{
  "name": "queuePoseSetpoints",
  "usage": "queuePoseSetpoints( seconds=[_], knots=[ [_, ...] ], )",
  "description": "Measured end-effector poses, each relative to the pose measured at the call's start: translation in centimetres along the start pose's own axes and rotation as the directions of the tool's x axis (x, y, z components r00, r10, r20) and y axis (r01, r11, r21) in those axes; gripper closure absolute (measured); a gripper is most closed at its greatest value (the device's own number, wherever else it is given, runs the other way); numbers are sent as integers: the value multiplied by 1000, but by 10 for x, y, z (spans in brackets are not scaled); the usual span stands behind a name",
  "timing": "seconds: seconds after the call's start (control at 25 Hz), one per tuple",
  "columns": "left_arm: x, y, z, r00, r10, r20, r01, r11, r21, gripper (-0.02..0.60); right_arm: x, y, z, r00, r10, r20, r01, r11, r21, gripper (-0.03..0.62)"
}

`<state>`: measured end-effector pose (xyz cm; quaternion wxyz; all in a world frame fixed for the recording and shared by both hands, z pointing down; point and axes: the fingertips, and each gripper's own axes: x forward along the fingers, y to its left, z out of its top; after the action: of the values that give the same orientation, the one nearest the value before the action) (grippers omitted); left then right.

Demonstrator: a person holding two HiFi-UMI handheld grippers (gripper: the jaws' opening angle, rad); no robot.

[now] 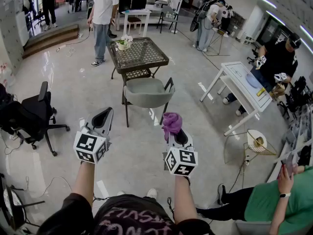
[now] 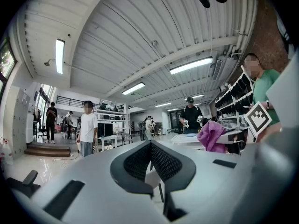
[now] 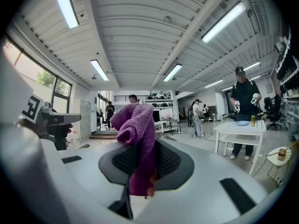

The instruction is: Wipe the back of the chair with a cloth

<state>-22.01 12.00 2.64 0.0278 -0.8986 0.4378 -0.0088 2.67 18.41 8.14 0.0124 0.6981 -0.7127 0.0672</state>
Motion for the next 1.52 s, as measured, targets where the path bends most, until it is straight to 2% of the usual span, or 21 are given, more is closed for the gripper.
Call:
queuePoseSetpoints(
  seconds=[0.52,0.8,0.96,1.2,1.36,1.52],
  knots=[
    [-3,19,-5,1000,-20,-4,20,1000,-9,572,8,20,1,1000,-6,25,6,1000,6,505],
    [22,19,-24,998,-27,-49,26,1000,-17,572,32,7,-9,1000,3,2,-3,1000,10,505],
    [50,26,-35,997,-2,-75,1,1000,-10,572,69,-13,-20,1000,13,-21,-12,1000,24,505],
    [117,24,-57,992,39,-121,-38,999,6,572,136,-55,-34,995,83,-45,-81,996,44,505],
    [155,22,-72,987,74,-146,-75,997,-4,572,177,-80,-42,988,138,-67,-130,985,114,505],
    [184,17,-86,981,94,-169,-95,995,-2,572,206,-100,-49,983,164,-82,-158,984,81,505]
  ],
)
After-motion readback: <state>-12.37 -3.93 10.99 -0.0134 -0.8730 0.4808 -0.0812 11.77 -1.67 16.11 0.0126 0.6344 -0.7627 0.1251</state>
